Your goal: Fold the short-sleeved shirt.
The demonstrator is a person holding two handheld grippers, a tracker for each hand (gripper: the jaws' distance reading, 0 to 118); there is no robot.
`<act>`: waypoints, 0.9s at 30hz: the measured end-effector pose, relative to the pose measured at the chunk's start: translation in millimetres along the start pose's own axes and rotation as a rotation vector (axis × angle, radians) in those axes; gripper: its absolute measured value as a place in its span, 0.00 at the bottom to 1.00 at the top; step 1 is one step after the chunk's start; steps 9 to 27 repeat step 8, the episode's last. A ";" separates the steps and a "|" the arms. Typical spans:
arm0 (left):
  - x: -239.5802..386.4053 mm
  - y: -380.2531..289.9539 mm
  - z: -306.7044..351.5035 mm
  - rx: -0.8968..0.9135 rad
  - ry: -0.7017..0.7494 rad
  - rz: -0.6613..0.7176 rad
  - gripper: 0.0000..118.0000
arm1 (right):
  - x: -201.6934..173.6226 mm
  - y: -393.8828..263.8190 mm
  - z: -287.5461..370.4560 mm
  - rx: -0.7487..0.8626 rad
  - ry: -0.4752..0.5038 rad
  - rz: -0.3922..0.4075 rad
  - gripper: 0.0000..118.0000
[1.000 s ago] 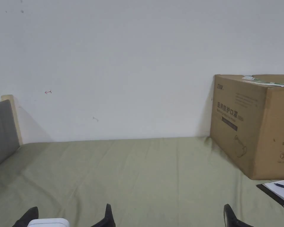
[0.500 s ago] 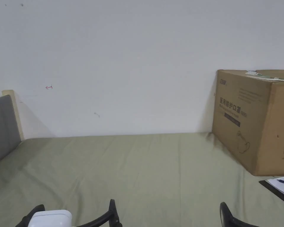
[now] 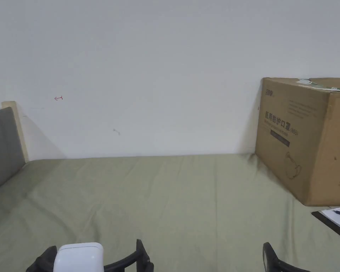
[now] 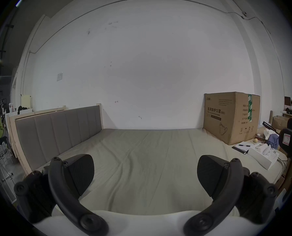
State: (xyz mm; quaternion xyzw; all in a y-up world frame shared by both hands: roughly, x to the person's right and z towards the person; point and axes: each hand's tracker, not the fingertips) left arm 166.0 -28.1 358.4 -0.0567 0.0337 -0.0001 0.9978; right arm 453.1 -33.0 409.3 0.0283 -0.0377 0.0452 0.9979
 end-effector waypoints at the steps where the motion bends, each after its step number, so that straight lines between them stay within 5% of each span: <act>1: -1.8 -0.9 -0.5 0.000 -0.005 0.008 1.00 | -0.2 -0.5 -0.1 -0.003 0.000 0.001 1.00; 27: -10.2 -1.5 -3.1 -0.028 -0.008 0.069 1.00 | -0.6 -2.6 0.0 -0.012 -0.001 -0.003 1.00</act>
